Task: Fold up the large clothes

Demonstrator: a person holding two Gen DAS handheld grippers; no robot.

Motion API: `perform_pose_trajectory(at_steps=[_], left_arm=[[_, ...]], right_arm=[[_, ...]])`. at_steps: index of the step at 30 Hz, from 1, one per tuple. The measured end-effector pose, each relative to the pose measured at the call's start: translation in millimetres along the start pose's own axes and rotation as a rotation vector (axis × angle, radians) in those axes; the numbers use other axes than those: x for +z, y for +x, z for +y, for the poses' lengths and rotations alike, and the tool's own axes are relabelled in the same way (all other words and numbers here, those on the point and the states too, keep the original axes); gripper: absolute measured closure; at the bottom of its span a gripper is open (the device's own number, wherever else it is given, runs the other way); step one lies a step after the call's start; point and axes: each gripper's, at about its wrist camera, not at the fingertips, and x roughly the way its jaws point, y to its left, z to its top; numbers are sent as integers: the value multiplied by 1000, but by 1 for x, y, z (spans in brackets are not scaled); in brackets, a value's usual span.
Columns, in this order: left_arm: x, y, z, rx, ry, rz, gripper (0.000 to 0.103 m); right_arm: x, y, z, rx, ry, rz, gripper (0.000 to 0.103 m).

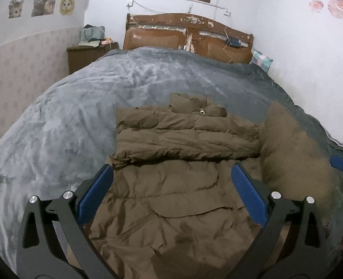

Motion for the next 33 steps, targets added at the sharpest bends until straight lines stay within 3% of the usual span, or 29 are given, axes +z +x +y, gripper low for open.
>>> perform_pose_trajectory(at_steps=[2, 4, 6, 10, 14, 18, 23, 25, 30, 31, 33], left_arm=[[0, 1, -1, 11, 4, -3, 3], [-1, 0, -3, 17, 17, -5, 3], [-5, -1, -8, 14, 36, 1, 3], [-19, -2, -33, -10, 78, 36, 3], [-48, -6, -76, -62, 152, 78, 3], [-72, -4, -123, -104, 323, 103, 3], [-95, 9, -149, -91, 408, 159, 3], [-106, 18, -158, -51, 471, 178, 3], [-120, 34, -161, -36, 551, 197, 4], [-120, 37, -161, -35, 563, 193, 6], [-112, 41, -152, -63, 540, 209, 38]], right_arm=[[4, -10, 4, -3, -17, -57, 2], [6, -17, 8, -88, -58, -97, 2], [5, -15, 5, -195, -66, -83, 2], [7, -21, -19, -330, 34, -87, 2], [11, -38, -52, -373, 152, -124, 2], [9, -50, -74, -404, 235, -146, 2], [7, -49, -85, -417, 270, -147, 2], [7, -48, -85, -405, 278, -149, 2], [5, -44, -84, -397, 268, -133, 2], [5, -43, -84, -398, 269, -130, 2], [4, -40, -84, -403, 264, -118, 2]])
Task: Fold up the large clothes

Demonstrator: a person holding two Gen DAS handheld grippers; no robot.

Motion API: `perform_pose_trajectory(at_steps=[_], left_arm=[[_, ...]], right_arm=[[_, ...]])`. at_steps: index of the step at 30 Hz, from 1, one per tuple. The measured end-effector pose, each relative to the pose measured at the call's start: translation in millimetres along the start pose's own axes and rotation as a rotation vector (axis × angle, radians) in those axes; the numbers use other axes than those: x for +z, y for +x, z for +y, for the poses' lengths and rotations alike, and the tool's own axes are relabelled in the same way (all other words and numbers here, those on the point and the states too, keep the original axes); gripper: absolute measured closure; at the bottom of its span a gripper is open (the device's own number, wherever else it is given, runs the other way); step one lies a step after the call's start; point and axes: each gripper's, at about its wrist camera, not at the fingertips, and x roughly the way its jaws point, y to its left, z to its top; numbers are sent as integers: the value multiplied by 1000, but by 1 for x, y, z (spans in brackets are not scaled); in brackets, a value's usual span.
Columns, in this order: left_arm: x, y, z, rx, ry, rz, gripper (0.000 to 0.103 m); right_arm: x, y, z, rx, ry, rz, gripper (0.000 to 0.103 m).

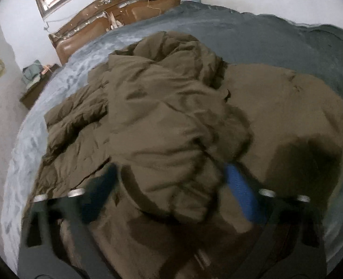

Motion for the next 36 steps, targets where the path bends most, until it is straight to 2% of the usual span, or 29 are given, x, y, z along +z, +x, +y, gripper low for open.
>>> perform_pose_trajectory(at_steps=[1, 3, 5, 6, 9, 10, 11, 12, 14, 16, 18, 19, 20, 22, 24, 27, 29, 33, 36], left_arm=[[2, 0, 6, -3, -17, 3, 43], [7, -6, 20, 1, -61, -22, 70], [11, -20, 41, 22, -109, -65, 79], [14, -30, 57, 38, -148, -98, 84], [21, -47, 101, 88, -264, -155, 84], [21, -47, 116, 97, -303, -153, 84], [21, -45, 131, 94, -338, -136, 78], [19, -36, 150, 90, -378, -92, 68], [11, -25, 170, 104, -417, -48, 64], [2, -22, 189, 139, -458, -36, 53], [-2, -26, 205, 162, -531, -57, 10], [-1, -30, 211, 170, -567, -82, 3], [-1, -31, 215, 173, -595, -109, 3], [3, -30, 223, 161, -588, -134, 3], [3, -23, 220, 164, -575, -137, 3], [-5, -11, 233, 139, -627, -118, 3], [-5, -5, 233, 148, -659, -116, 3], [0, 17, 236, 104, -657, -87, 3], [-1, 31, 238, 35, -682, -67, 3]], right_arm=[[-1, 0, 0, -1, -2, 2, 2], [-2, 3, 0, -3, -3, 8, 2], [-3, 5, 0, -5, -4, 12, 2], [-4, 6, 0, -8, -6, 15, 2], [-7, 12, 1, -17, -17, 30, 2], [-9, 15, 2, -23, -22, 36, 2], [-10, 18, 2, -31, -25, 42, 2], [-12, 23, 1, -42, -27, 50, 2], [-15, 34, 0, -59, -32, 72, 2], [-19, 45, -1, -71, -36, 92, 2], [-18, 60, 2, -62, -41, 114, 2], [-17, 69, 5, -70, -53, 125, 2], [-14, 79, 10, -89, -79, 128, 2], [-10, 97, 21, -98, -129, 133, 2], [-6, 119, 33, -98, -192, 140, 2], [1, 164, 40, -126, -250, 152, 2], [3, 192, 37, -160, -255, 169, 2], [4, 251, 14, -216, -183, 272, 2], [-4, 277, 12, -187, -191, 334, 4]])
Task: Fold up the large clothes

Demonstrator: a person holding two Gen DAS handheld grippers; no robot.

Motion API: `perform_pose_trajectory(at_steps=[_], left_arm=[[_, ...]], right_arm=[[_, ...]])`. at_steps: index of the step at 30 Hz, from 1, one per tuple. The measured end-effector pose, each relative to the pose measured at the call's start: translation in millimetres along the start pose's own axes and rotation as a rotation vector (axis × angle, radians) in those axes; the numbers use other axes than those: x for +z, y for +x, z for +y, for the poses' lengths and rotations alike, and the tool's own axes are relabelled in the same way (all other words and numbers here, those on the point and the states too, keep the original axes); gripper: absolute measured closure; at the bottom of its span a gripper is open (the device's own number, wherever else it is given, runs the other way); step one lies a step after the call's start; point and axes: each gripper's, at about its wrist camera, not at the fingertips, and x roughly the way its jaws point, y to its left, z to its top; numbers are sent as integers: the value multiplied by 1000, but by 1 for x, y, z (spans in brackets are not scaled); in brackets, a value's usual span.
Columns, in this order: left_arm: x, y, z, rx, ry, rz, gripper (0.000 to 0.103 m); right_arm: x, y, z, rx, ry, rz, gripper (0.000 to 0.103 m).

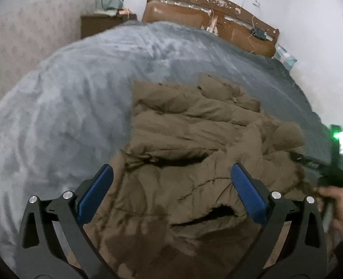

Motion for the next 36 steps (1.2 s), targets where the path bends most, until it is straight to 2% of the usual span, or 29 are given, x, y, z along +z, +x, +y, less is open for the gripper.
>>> perform_pose_trajectory(at_steps=[1, 3, 4, 5, 6, 8, 11, 13, 15, 19, 23, 25, 26, 27, 29, 32, 33, 36], left_arm=[[-1, 6, -5, 8, 24, 3, 3], [-3, 6, -13, 36, 73, -16, 3], [-4, 4, -14, 42, 84, -26, 3], [-4, -1, -14, 57, 93, -44, 3], [-3, -6, -14, 76, 93, -66, 3], [1, -19, -10, 121, 75, -121, 3], [8, -34, -2, 138, 71, -160, 3], [8, -31, -7, 118, 160, -116, 3], [3, -25, -19, 135, 235, -129, 3], [-5, -11, -31, 25, 224, -94, 3], [-16, 14, -49, 28, 281, -33, 3], [-14, 26, -54, 7, 288, -8, 28], [-13, 29, -56, -5, 284, 18, 67], [-9, 34, -56, -4, 278, 38, 78], [1, 43, -53, -6, 246, 36, 86], [26, 40, -61, 33, 268, -7, 88], [41, 35, -67, 58, 296, -50, 88], [76, 33, -80, 99, 328, -87, 87]], right_arm=[[-2, 7, 4, 0, -26, 13, 7], [-4, 16, 6, 37, -27, 31, 38], [-5, 17, 3, 52, 1, 28, 47], [-5, 16, 1, 51, 18, 21, 64], [-5, 14, -5, 55, 44, 5, 76], [-4, 7, -14, 83, 67, -20, 85], [-2, -4, -22, 81, 52, -52, 88], [1, -6, -27, 89, 54, -57, 88], [1, -6, -29, 95, 52, -57, 88], [0, -2, -28, 104, 67, -51, 88], [-4, -5, -30, 112, 65, -55, 87], [-5, -7, -29, 124, 68, -60, 87], [-5, -9, -30, 123, 67, -65, 88], [-5, -12, -30, 129, 69, -69, 88], [-4, -16, -32, 150, 80, -73, 88], [9, -35, -30, 166, 63, -117, 90], [13, -41, -29, 163, 52, -135, 91], [29, -62, -27, 143, 39, -203, 94]])
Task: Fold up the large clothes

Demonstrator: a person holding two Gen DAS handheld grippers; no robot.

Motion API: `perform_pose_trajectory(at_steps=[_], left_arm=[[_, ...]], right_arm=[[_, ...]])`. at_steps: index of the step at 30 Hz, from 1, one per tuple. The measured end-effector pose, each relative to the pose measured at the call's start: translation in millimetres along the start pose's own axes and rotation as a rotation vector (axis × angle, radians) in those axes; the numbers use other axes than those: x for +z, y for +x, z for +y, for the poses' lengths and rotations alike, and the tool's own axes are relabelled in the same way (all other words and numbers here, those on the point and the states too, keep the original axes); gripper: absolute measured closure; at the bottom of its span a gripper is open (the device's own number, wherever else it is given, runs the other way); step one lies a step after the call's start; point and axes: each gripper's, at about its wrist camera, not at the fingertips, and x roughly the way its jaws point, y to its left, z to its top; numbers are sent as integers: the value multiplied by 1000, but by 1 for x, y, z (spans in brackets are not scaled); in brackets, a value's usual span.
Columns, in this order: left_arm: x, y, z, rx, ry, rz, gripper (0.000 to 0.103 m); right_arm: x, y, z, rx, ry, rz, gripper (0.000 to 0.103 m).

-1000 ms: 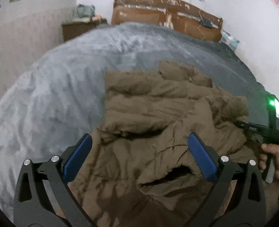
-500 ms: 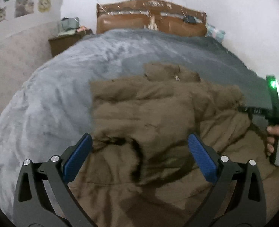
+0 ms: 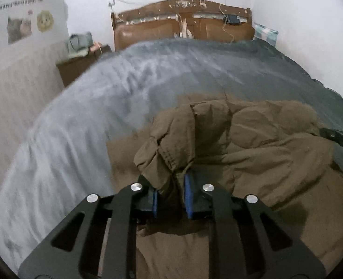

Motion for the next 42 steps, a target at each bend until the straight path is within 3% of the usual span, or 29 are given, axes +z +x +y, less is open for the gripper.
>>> perform_pose_trajectory(at_steps=[4, 7, 10, 11, 12, 14, 17, 20, 22, 27, 33, 38, 40, 42], left_arm=[[38, 30, 7, 67, -12, 39, 86], [33, 73, 5, 107, 16, 150, 80], [-1, 119, 4, 183, 53, 263, 50], [-8, 124, 6, 188, 53, 272, 40], [-16, 128, 9, 191, 43, 278, 33], [-30, 128, 19, 176, -12, 287, 23], [-36, 125, 24, 139, -51, 325, 20], [-33, 105, 27, 131, -34, 329, 18], [-33, 83, 35, 114, -26, 301, 11], [-33, 0, 55, 125, 1, 161, 7], [-89, -120, 95, 68, -180, 7, 3], [-144, -159, 104, 26, -273, 33, 3], [-168, -160, 104, -10, -308, 107, 3], [-177, -148, 100, 7, -291, 169, 3]], right_arm=[[22, 7, 0, -28, 10, -33, 99], [27, 40, -1, -65, 12, 31, 99], [18, 60, -4, -69, 36, 83, 94], [14, 61, -5, -42, 47, 94, 76], [10, 60, -3, -22, 41, 95, 48], [2, 56, 5, -28, -33, 92, 26], [-7, 45, 9, -31, -81, 116, 26], [-10, 7, 4, -24, -44, 87, 20], [-12, -28, 3, 0, -35, 58, 14], [-38, -124, -1, -9, -73, -19, 11], [-91, -201, -21, -67, -31, -63, 3], [-134, -211, -45, -72, 69, 21, 3], [-150, -205, -50, -78, 57, 78, 3], [-157, -200, -54, -95, 53, 121, 3]])
